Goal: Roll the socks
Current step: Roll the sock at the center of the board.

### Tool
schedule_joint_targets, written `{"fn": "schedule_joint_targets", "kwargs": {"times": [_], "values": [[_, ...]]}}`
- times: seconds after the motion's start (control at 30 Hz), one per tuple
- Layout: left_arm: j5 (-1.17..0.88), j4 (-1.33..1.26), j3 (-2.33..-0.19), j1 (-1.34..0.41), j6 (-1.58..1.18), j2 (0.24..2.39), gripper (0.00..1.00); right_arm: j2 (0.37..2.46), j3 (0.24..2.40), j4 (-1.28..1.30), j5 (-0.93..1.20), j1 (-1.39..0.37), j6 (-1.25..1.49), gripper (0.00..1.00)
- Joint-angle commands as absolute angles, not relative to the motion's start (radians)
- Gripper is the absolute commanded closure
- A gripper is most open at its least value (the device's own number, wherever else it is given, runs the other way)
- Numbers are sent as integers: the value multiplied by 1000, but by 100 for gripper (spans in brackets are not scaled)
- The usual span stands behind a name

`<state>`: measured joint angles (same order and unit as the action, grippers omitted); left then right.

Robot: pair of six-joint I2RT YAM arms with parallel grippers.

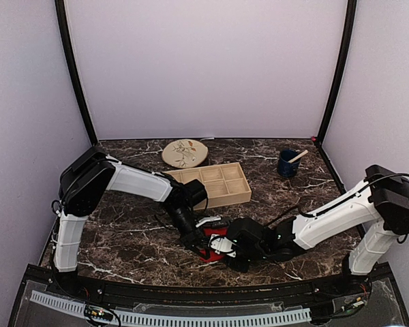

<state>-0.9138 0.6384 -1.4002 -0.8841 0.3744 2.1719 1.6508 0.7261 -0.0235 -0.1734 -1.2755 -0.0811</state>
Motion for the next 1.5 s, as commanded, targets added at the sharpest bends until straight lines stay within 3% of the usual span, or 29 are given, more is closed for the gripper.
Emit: {"fn": "schedule_joint_targets", "kwargs": {"times": [0.0, 0.3, 0.47, 0.6, 0.8, 1.47], "values": [[-904, 684, -1406, -884, 398, 2184, 100, 1672, 756, -62, -198, -1278, -98, 64], [-885, 681, -1407, -884, 390, 2184, 100, 1685, 763, -50, -159, -1264, -100, 90], [-847, 666, -1407, -883, 363, 2182, 89, 1690, 761, -36, -126, -1258, -93, 98], [-818, 645, -1397, -874, 332, 2174, 79, 1689, 754, -30, -106, -1256, -81, 100], [-793, 594, -1359, -856, 303, 2128, 74, 1690, 745, -18, -86, -1254, -61, 100], [-668, 525, -1281, -839, 262, 2064, 72, 1666, 721, -29, -74, -1253, -3, 100]]}}
